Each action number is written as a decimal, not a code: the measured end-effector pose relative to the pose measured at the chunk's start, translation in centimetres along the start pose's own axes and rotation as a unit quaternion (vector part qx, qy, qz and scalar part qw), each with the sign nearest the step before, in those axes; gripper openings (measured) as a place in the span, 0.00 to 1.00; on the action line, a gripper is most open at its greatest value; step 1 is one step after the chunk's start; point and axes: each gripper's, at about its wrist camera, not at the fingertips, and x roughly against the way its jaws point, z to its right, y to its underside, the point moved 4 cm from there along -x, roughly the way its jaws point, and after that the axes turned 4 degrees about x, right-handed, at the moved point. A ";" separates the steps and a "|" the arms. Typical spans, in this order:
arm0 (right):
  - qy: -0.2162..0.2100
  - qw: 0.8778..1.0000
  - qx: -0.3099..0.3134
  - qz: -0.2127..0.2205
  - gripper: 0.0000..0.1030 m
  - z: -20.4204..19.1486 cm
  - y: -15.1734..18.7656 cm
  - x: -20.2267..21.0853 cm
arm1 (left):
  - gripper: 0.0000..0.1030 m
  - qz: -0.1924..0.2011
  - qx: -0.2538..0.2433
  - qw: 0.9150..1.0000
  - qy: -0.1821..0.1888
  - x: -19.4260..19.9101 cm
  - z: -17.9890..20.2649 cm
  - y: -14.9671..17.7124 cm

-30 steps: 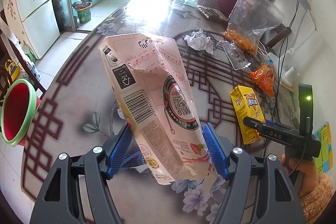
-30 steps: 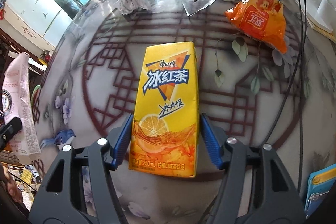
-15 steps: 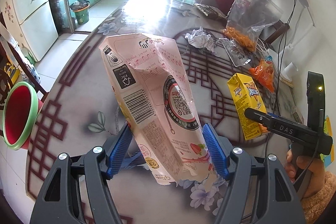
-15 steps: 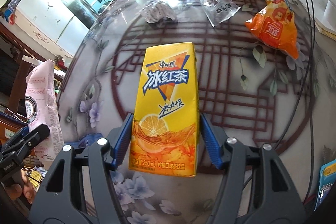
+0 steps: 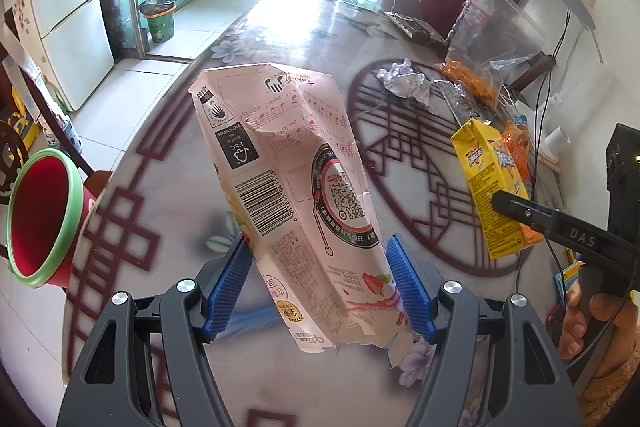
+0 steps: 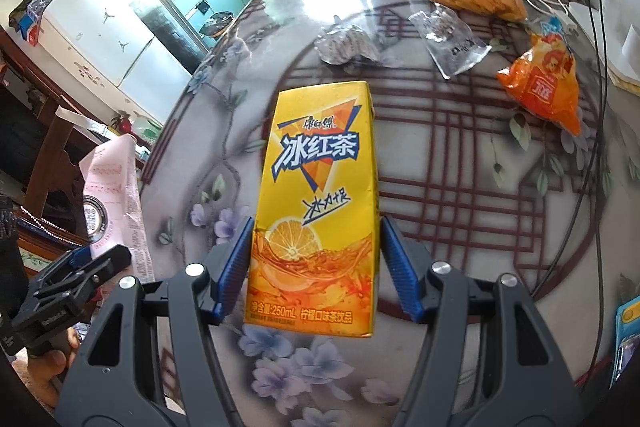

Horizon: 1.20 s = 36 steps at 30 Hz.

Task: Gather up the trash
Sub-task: 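Carry the carton and pink bag over the red bucket and open both grippers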

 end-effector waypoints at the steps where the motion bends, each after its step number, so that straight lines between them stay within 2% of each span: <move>1: 0.001 1.000 0.001 0.001 0.59 -0.5 0.0 0.1 | 0.64 0.000 0.000 1.000 0.001 0.1 -0.4 -0.1; 9: 0.013 1.000 0.006 0.003 0.59 -4.8 -0.1 -0.7 | 0.64 0.000 -0.001 1.000 0.013 0.7 -4.6 -0.9; 22: 0.012 1.000 0.009 0.005 0.59 -13.1 0.1 -3.3 | 0.64 0.000 0.004 1.000 0.012 2.2 -12.9 -2.0; 31: -0.001 0.999 0.050 -0.021 0.59 -19.6 0.3 -6.5 | 0.64 0.010 0.023 1.000 0.013 3.3 -17.6 -1.3; 36: -0.006 0.994 0.102 -0.048 0.59 -24.3 0.2 -9.0 | 0.64 0.013 0.052 0.998 0.021 3.8 -20.4 -0.2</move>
